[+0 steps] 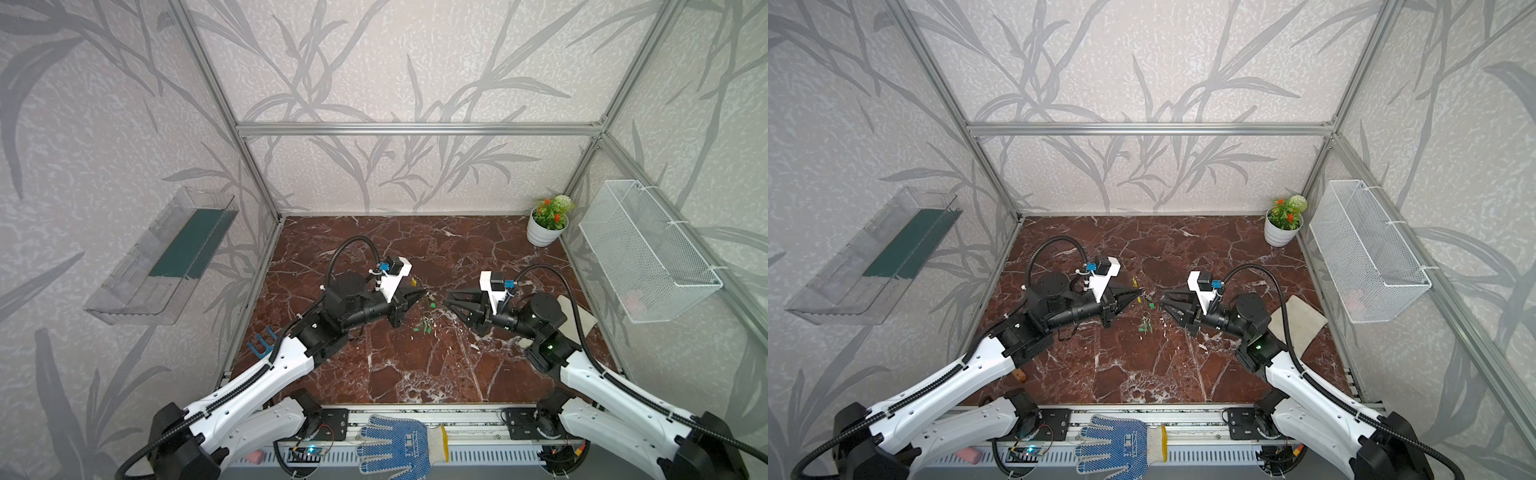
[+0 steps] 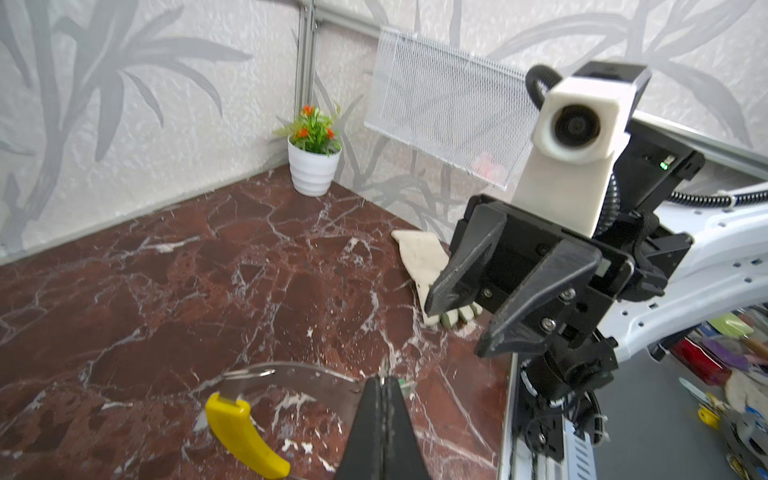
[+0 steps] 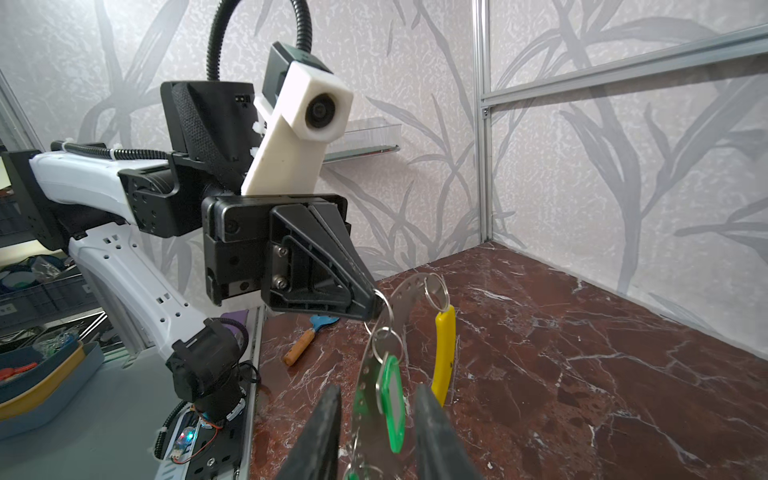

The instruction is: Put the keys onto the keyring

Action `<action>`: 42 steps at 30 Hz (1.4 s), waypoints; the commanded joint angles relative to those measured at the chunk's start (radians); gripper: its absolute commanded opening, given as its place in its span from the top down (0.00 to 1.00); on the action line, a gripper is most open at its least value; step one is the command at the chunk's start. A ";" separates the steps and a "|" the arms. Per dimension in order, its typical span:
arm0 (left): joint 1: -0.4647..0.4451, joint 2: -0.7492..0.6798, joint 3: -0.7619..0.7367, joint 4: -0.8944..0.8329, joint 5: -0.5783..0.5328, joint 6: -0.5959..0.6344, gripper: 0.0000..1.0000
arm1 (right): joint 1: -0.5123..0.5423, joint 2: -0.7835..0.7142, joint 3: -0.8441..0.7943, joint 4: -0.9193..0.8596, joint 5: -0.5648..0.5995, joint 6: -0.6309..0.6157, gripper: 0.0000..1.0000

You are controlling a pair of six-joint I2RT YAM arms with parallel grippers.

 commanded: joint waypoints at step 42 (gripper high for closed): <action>-0.001 -0.031 -0.154 0.592 -0.032 -0.156 1.00 | 0.261 0.095 0.236 -0.148 0.368 -0.318 0.68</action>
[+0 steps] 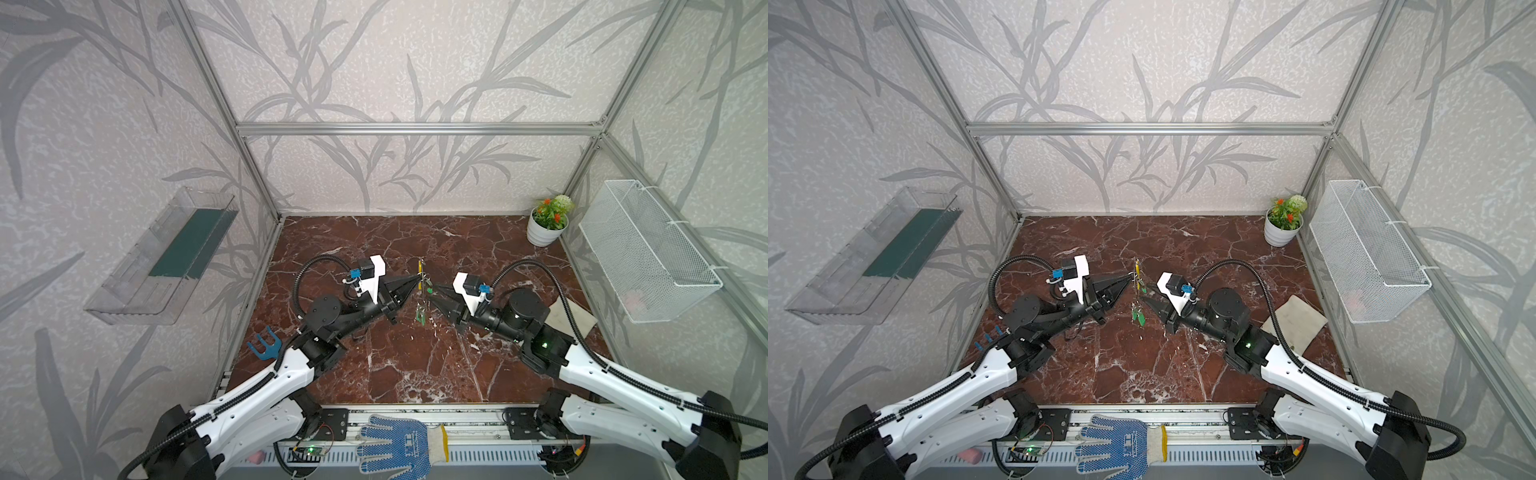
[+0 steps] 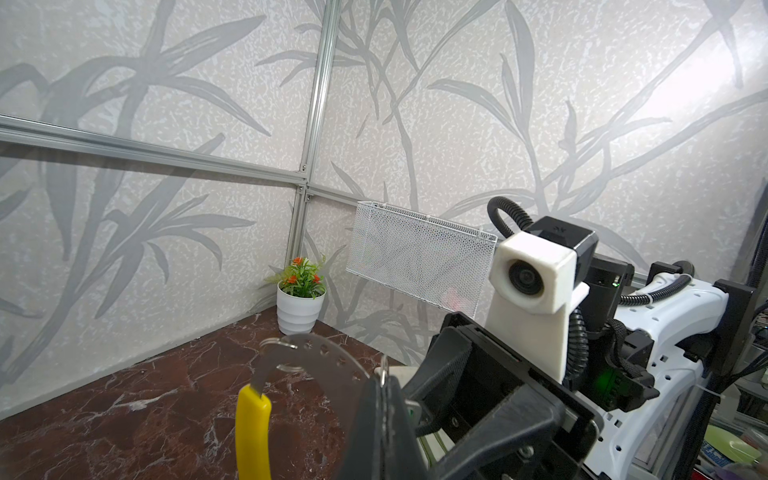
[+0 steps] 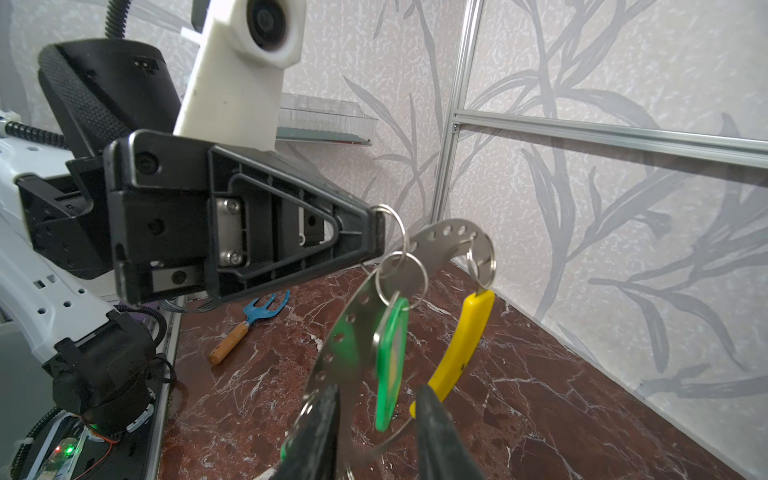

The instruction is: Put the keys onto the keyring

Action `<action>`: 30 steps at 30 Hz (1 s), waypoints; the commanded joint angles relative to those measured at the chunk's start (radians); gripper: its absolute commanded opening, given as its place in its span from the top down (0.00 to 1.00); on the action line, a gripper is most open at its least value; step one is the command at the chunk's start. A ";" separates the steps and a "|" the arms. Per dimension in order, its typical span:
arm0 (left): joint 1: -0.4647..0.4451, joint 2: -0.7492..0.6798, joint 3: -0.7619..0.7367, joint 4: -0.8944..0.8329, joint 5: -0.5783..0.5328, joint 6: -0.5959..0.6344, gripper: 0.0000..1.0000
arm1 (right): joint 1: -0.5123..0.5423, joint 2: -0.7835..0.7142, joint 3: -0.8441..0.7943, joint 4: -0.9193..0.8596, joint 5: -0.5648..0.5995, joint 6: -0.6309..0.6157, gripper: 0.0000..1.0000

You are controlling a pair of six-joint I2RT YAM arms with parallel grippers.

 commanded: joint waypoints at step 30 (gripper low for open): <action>-0.004 -0.007 0.009 0.068 0.001 -0.046 1.00 | 0.007 0.058 0.025 -0.027 -0.079 -0.023 1.00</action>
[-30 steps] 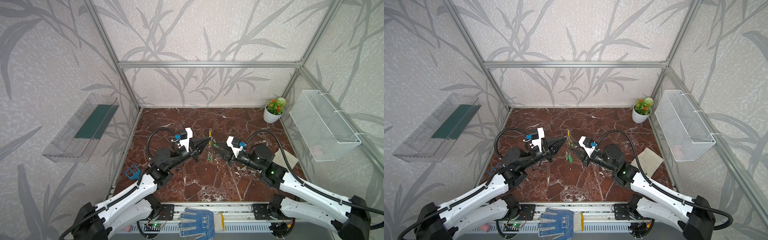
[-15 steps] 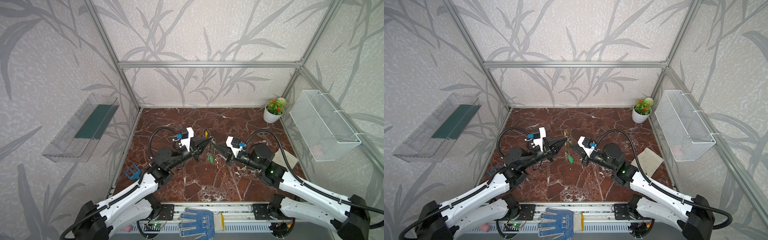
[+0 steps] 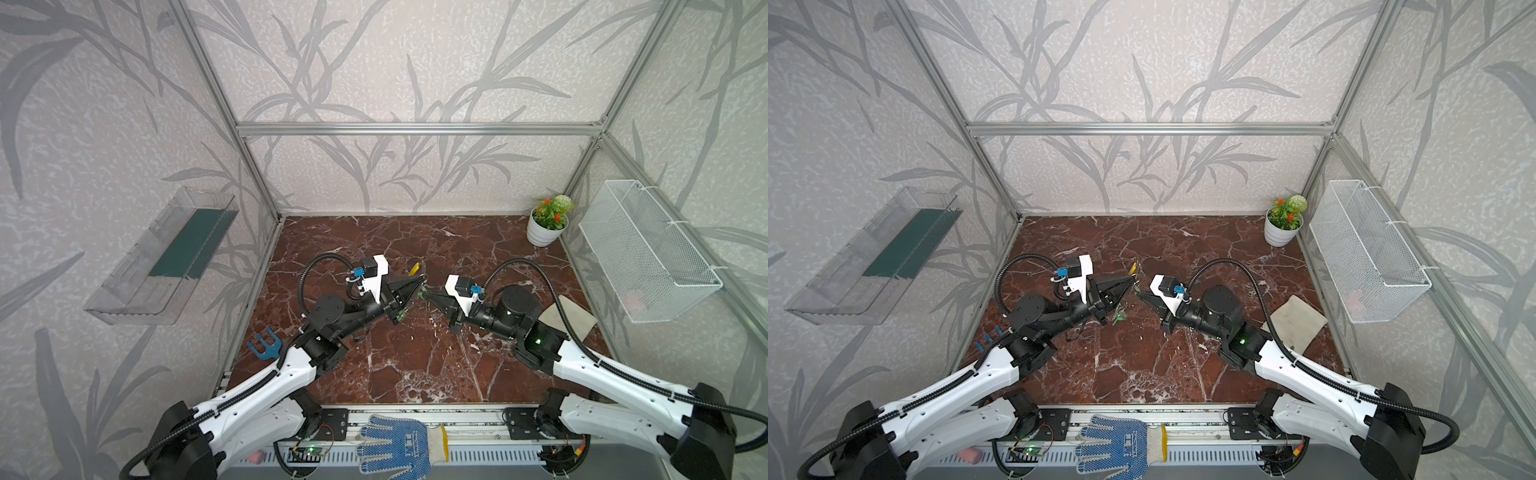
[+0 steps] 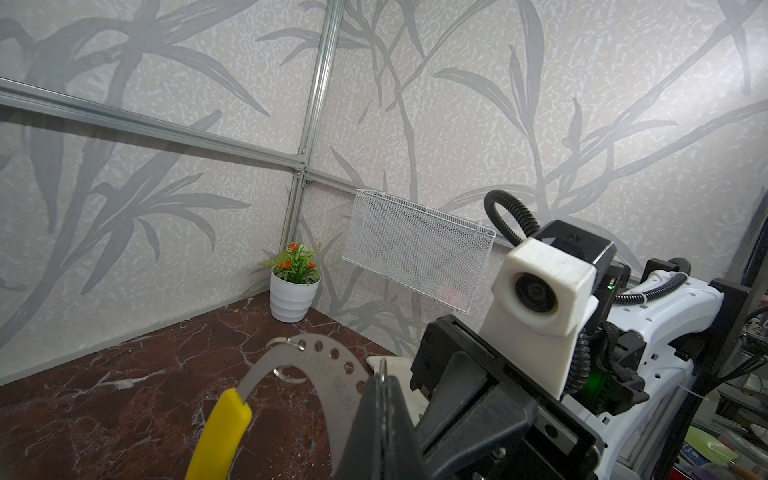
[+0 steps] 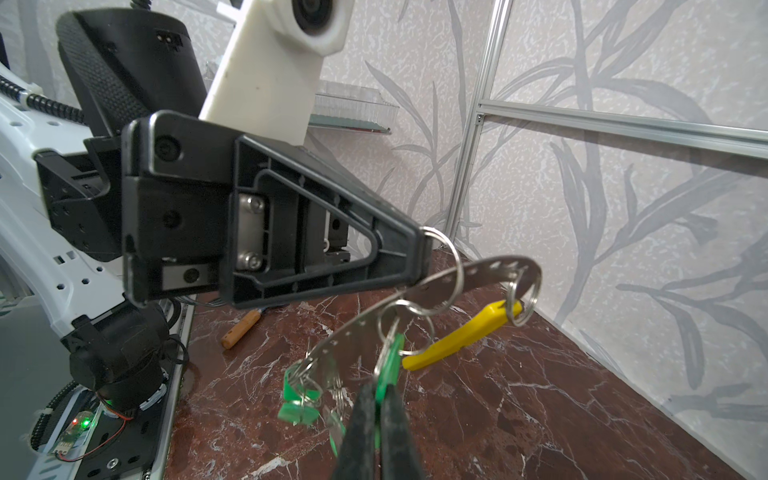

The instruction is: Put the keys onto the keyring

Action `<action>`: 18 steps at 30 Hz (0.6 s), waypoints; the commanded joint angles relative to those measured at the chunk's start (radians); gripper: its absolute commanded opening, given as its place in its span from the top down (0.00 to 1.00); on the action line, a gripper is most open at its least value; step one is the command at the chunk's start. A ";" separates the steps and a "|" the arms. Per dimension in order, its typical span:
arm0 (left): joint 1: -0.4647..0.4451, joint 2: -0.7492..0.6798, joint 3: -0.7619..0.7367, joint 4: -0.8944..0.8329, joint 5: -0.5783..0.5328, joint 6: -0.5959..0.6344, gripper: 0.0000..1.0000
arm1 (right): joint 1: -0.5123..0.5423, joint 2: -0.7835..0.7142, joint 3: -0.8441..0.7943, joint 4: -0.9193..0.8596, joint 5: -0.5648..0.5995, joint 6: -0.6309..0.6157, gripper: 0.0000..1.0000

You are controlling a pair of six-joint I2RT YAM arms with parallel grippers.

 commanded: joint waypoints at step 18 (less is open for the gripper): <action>-0.003 -0.030 0.001 0.007 0.028 0.012 1.00 | -0.067 -0.020 0.033 -0.011 -0.098 0.120 1.00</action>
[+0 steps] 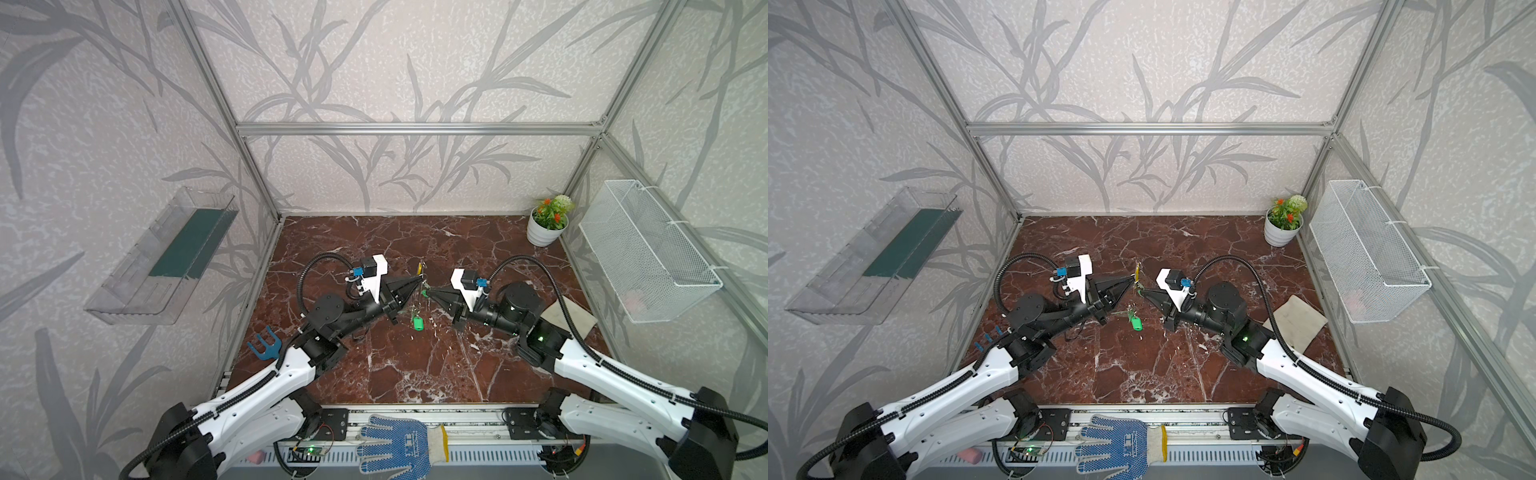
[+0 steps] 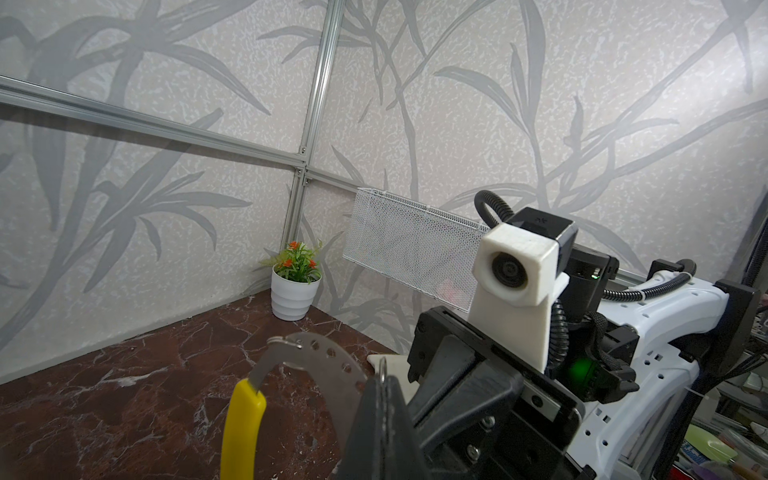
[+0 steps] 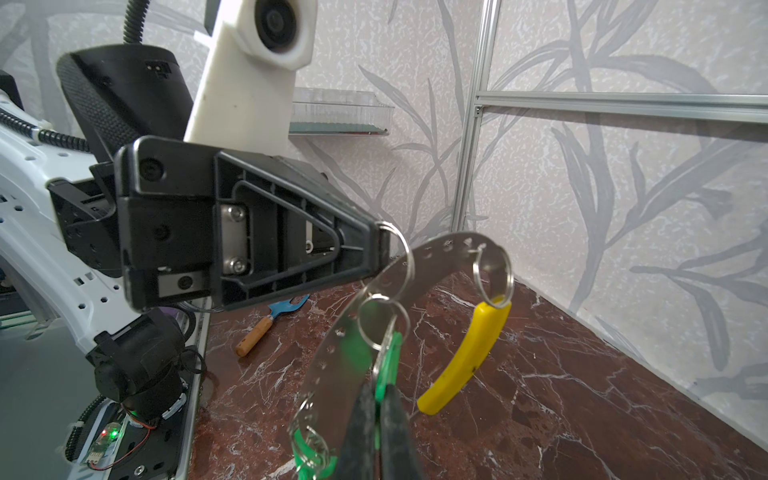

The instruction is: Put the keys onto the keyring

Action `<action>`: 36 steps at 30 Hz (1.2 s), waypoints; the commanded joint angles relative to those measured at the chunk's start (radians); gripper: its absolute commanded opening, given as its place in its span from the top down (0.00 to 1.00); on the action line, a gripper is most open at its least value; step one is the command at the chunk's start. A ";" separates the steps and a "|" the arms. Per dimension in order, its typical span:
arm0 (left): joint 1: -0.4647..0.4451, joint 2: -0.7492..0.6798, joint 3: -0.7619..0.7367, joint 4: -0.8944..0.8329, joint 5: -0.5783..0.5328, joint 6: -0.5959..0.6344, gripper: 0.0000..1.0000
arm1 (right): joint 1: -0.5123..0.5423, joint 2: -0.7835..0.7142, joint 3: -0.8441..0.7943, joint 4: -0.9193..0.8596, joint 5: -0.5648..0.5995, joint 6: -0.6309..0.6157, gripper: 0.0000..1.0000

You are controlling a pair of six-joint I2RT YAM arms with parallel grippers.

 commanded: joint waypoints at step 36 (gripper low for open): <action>-0.003 -0.065 -0.014 0.017 -0.023 0.017 1.00 | -0.033 -0.002 0.004 -0.032 -0.103 0.039 1.00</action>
